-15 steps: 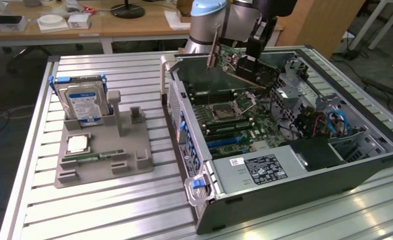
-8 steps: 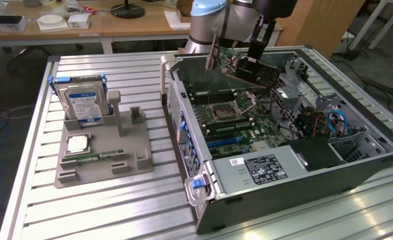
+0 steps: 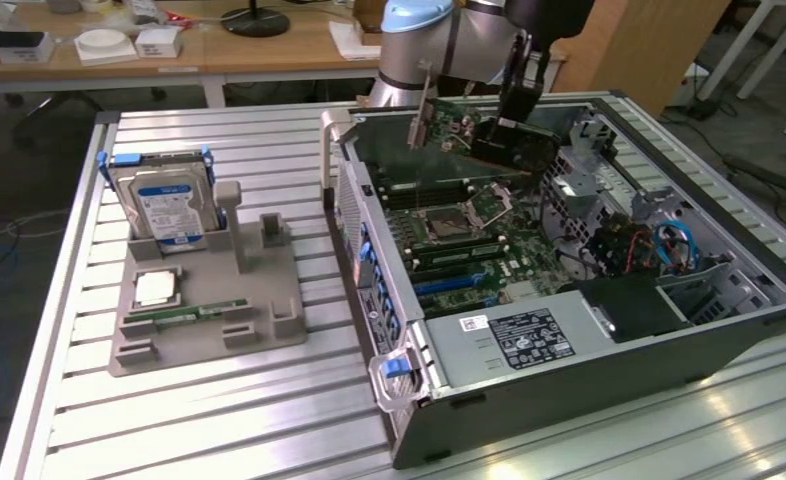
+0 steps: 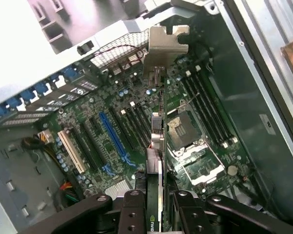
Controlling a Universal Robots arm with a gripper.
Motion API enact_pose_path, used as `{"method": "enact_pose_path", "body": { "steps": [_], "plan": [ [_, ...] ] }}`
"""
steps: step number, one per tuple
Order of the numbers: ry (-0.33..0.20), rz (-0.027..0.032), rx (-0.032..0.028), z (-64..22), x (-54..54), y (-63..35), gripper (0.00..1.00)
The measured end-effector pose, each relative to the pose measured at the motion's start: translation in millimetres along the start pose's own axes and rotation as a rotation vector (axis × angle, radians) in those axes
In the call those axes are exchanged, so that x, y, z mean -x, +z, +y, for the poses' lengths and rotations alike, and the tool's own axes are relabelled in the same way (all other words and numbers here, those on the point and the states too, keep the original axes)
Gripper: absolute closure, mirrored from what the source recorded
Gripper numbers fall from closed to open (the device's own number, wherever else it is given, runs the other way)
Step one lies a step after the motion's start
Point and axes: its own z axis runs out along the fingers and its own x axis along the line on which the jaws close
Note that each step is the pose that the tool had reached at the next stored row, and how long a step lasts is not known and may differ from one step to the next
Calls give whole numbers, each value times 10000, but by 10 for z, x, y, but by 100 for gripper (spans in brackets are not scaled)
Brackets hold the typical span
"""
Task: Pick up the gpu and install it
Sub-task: 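Insert the gpu into the slot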
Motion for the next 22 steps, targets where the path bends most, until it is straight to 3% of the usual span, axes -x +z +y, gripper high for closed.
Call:
{"method": "enact_pose_path", "body": {
  "steps": [13, 22],
  "plan": [
    [-2149, 47, -33, -2, 1, 36, 74],
    [-3147, 74, -36, -33, 17, 58, 74]
  ]
}}
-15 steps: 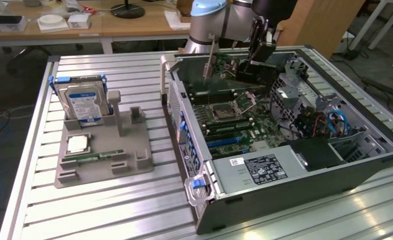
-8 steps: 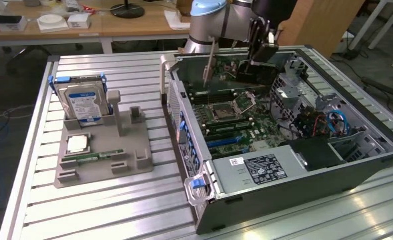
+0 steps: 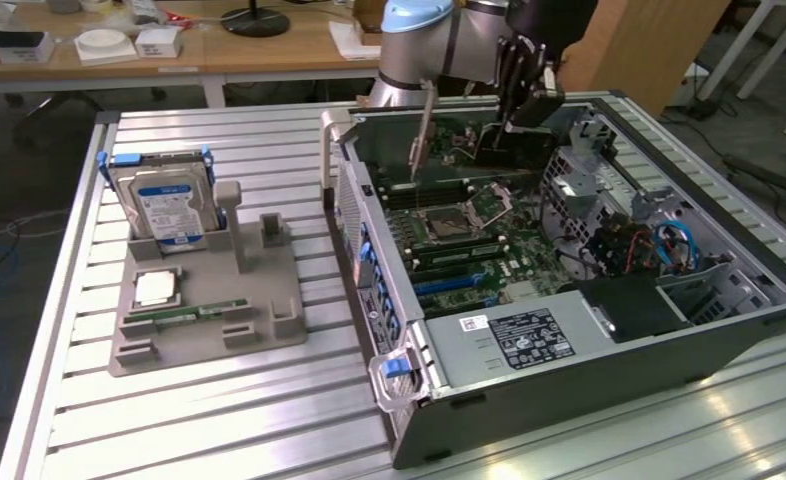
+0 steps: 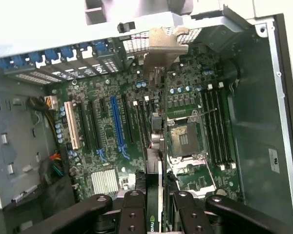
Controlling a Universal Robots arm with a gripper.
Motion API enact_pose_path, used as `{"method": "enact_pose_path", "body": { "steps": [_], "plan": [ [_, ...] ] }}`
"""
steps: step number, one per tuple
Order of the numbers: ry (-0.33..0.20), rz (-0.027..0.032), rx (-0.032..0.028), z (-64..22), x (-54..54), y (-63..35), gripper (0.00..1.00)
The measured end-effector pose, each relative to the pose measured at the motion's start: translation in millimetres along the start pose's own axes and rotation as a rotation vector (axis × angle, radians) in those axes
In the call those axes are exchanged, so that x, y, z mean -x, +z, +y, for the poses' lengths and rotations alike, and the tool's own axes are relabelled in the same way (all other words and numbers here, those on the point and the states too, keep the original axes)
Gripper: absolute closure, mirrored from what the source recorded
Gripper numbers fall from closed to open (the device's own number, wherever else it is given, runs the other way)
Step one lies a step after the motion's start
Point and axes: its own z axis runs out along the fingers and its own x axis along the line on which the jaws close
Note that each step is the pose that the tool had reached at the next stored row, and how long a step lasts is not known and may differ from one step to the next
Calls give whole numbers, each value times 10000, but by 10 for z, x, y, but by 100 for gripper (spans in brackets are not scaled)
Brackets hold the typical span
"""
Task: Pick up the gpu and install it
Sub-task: 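Insert the gpu into the slot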
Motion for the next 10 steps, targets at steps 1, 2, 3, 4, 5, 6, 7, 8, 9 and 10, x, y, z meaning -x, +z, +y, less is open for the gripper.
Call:
{"method": "enact_pose_path", "body": {
  "steps": [1, 2, 3, 4, 5, 6, 7, 8, 9, 10],
  "plan": [
    [-117, 2, 0, -3, 1, 3, 74],
    [-232, 5, 0, -6, 1, 4, 74],
    [-350, 8, 0, -9, 2, 6, 74],
    [-475, 11, -1, -13, 3, 8, 74],
    [-583, 14, -1, -19, 4, 10, 74],
    [-693, 16, -1, -25, 5, 12, 74],
    [-801, 20, -1, -32, 6, 13, 74],
    [-912, 22, -2, -39, 7, 15, 74],
    [-1023, 24, -2, -45, 9, 18, 74],
    [-1129, 29, -2, -52, 10, 20, 74]
  ]
}}
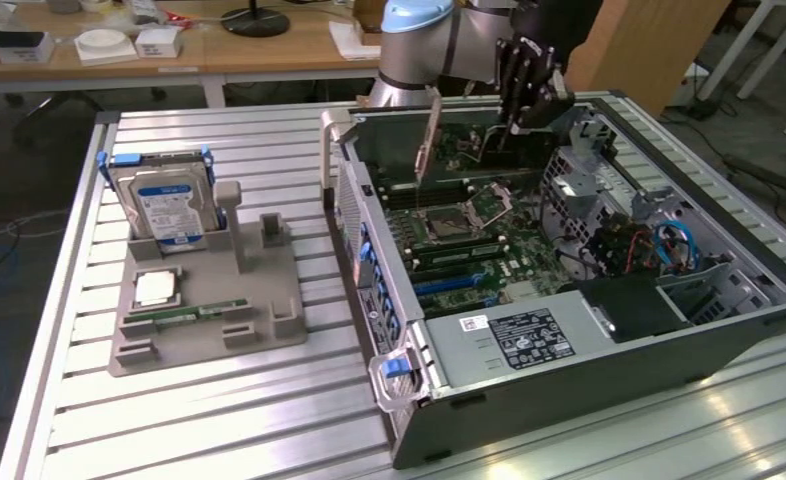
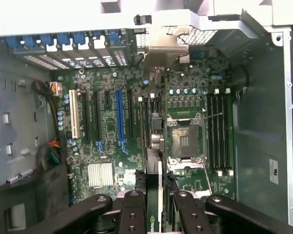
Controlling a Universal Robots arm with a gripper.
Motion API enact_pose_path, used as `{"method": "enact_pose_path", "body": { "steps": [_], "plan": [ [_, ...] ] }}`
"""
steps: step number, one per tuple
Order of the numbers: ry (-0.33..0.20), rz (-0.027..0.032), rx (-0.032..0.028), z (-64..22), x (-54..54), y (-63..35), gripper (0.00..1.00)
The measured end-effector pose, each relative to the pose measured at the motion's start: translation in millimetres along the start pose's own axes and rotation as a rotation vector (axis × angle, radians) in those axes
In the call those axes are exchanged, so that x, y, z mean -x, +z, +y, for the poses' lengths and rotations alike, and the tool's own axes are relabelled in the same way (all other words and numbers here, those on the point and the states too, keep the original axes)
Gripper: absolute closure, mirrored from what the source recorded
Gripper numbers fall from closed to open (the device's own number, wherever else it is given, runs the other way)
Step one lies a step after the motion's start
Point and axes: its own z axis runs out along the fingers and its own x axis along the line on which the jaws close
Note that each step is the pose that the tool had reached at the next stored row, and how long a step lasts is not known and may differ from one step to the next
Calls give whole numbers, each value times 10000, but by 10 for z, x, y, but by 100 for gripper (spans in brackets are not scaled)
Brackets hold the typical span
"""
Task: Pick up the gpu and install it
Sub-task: 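Insert the gpu into the slot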
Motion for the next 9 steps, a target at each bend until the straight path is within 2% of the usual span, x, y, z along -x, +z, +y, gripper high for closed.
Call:
{"method": "enact_pose_path", "body": {
  "steps": [6, 9],
  "plan": [
    [-58, -2, -4, -28, -35, 83, 74],
    [-57, -6, -67, -29, -44, 121, 74]
  ]
}}
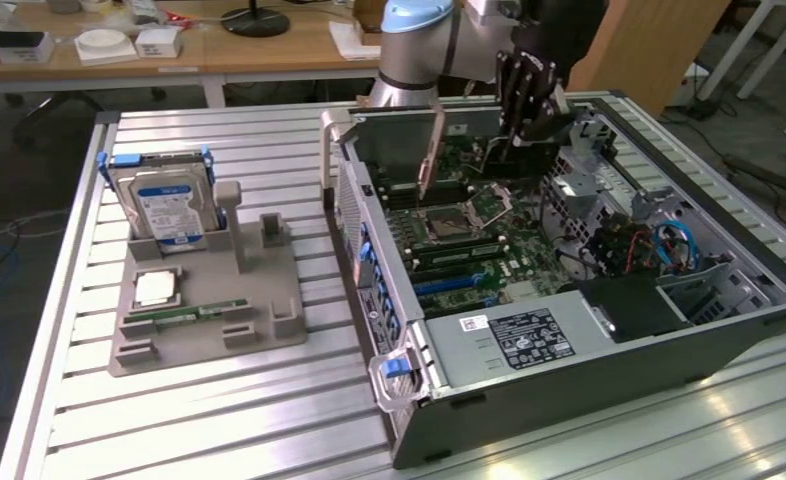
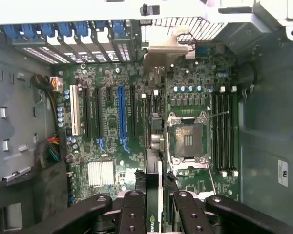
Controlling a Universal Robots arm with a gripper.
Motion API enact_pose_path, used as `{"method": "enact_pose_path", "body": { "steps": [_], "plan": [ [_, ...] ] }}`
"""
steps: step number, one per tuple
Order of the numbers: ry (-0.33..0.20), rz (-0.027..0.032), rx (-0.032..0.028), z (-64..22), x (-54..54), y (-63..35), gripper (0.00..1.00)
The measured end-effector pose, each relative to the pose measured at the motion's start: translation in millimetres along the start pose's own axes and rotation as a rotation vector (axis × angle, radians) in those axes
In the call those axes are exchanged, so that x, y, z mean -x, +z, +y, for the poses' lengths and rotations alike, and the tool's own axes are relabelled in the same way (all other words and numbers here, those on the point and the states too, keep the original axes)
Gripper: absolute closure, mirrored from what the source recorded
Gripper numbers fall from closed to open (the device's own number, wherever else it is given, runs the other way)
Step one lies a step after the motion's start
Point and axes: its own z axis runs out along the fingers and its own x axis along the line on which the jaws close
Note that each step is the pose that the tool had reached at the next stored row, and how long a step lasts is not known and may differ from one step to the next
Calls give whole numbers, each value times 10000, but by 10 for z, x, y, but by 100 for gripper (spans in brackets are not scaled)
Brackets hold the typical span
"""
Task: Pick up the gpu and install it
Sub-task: 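Insert the gpu into the slot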
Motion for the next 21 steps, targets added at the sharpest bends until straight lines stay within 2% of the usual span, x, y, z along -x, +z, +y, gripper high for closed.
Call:
{"method": "enact_pose_path", "body": {
  "steps": [4, 6, 8, 21],
  "plan": [
    [-1, -13, -168, -1, 0, 30, 74],
    [-4, -16, -206, -3, -3, 49, 74],
    [-3, -16, -221, -2, -7, 63, 74],
    [11, -16, -224, -8, -70, 173, 74]
  ]
}}
